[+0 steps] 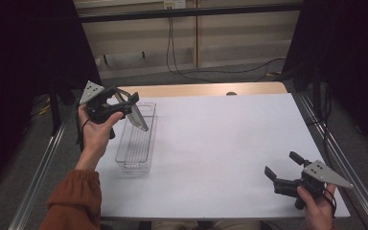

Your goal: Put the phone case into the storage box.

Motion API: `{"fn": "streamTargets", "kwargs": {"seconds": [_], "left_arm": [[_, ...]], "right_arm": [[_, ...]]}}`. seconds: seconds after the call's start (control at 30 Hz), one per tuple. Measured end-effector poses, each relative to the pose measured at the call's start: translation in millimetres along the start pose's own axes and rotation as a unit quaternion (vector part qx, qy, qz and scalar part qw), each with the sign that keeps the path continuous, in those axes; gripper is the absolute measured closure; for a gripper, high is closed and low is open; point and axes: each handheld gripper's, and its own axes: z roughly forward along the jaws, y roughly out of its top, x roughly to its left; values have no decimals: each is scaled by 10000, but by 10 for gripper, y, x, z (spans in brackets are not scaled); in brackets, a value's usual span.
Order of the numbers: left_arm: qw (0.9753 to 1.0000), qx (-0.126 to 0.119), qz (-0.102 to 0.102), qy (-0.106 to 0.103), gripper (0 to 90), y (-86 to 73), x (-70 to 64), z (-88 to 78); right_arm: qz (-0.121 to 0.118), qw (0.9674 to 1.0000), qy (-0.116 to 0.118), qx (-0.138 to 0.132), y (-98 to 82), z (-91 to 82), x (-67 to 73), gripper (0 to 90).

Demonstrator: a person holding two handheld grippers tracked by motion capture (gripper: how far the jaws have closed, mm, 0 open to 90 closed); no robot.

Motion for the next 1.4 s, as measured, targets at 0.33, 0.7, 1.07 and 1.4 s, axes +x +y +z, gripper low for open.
{"fn": "streamTargets", "kwargs": {"seconds": [0.33, 0.7, 1.07, 1.4], "left_arm": [[9996, 71, 6, 259, 119, -79, 92, 210], [9987, 166, 73, 475, 119, -172, 130, 398], [9978, 196, 78, 635, 118, -244, 173, 575], [9964, 190, -31, 822, 118, -297, 205, 681]], "right_arm": [[26, 10000, 7, 3, 1, -9, 7, 0], [7, 10000, 35, 29, -3, -5, 7, 0], [6, 10000, 66, 65, -12, 3, 17, 0], [-38, 9999, 98, 95, -20, 19, 32, 0]]}}
